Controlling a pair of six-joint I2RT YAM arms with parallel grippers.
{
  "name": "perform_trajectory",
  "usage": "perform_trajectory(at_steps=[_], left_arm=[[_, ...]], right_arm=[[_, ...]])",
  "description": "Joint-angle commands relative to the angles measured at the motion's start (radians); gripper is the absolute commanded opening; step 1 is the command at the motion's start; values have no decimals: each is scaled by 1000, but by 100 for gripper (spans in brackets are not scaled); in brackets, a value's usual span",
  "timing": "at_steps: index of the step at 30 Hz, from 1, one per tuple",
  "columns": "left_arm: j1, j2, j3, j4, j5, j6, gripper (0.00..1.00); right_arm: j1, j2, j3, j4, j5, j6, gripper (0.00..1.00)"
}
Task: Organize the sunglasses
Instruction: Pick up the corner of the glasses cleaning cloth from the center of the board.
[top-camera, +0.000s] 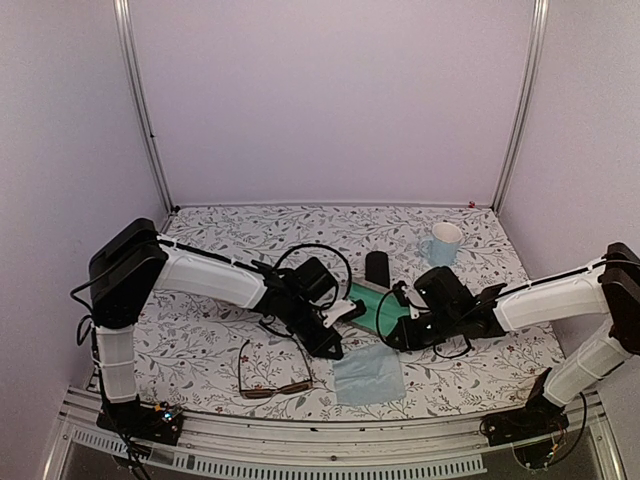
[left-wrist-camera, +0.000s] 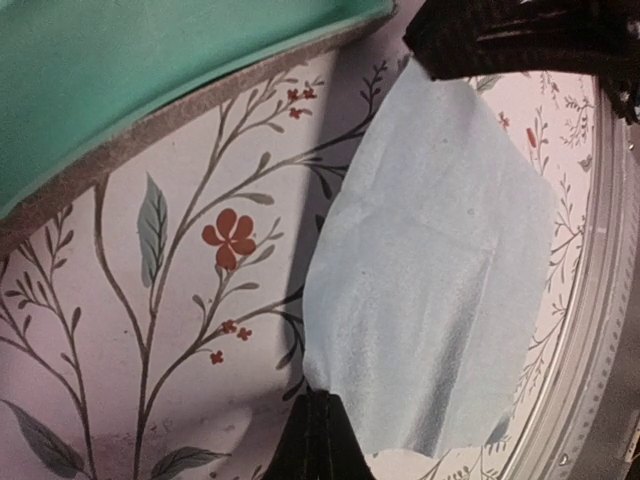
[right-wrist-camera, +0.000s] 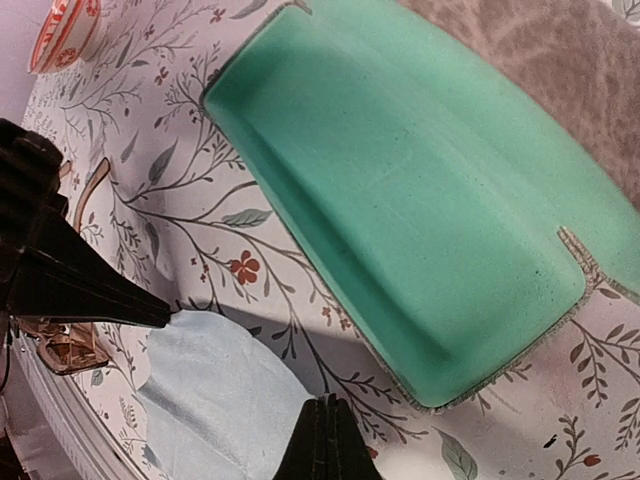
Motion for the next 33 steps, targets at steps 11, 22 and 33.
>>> perform_trajectory(at_steps=[11,22,33], left_arm=[[-5,-96,5,51,10,-23,0],[-38,-113,-38,80,18,-31,0],[-80,-122,-56,86,7,-44,0]], right_arm=[[-7,-82,-36,-12,11,-37,0],[-6,-144,-86,-20,-1,-54,0],[-2,-229,-161,-5,-53,-39,0]])
